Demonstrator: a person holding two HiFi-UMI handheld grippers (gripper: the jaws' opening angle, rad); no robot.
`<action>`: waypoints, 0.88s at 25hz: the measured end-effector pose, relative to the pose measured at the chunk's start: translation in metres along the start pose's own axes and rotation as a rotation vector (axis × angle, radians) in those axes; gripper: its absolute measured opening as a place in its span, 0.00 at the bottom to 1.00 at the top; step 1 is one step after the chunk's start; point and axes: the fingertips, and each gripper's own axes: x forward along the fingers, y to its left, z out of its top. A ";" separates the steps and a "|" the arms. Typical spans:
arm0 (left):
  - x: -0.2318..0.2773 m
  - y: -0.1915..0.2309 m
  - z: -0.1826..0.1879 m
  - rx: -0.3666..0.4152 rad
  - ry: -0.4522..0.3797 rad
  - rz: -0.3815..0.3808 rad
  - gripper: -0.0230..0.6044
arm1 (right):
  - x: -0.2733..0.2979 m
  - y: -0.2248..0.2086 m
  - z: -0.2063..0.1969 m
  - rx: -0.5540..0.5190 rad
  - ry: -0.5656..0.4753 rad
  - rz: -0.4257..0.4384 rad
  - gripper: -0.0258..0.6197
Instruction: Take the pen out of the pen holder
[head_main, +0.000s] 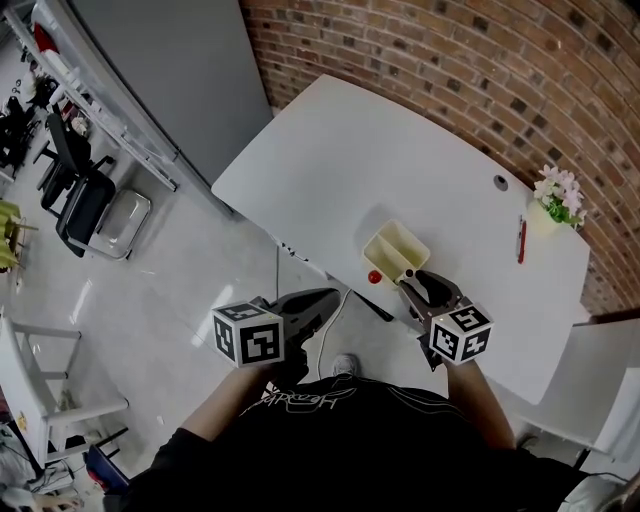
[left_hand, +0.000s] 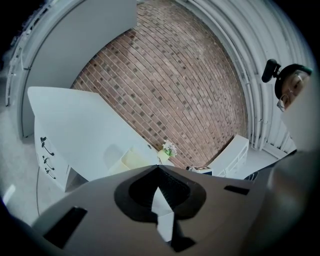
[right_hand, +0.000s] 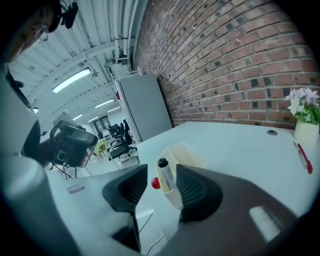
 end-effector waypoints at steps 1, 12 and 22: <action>0.000 0.001 0.000 -0.001 0.000 0.002 0.04 | 0.001 0.001 0.001 -0.001 -0.005 0.007 0.31; -0.001 0.005 0.002 -0.023 -0.014 0.008 0.04 | 0.014 -0.002 -0.005 -0.046 0.021 -0.003 0.30; -0.003 0.014 0.005 -0.051 -0.023 0.017 0.04 | 0.016 -0.011 -0.006 -0.049 0.012 -0.059 0.18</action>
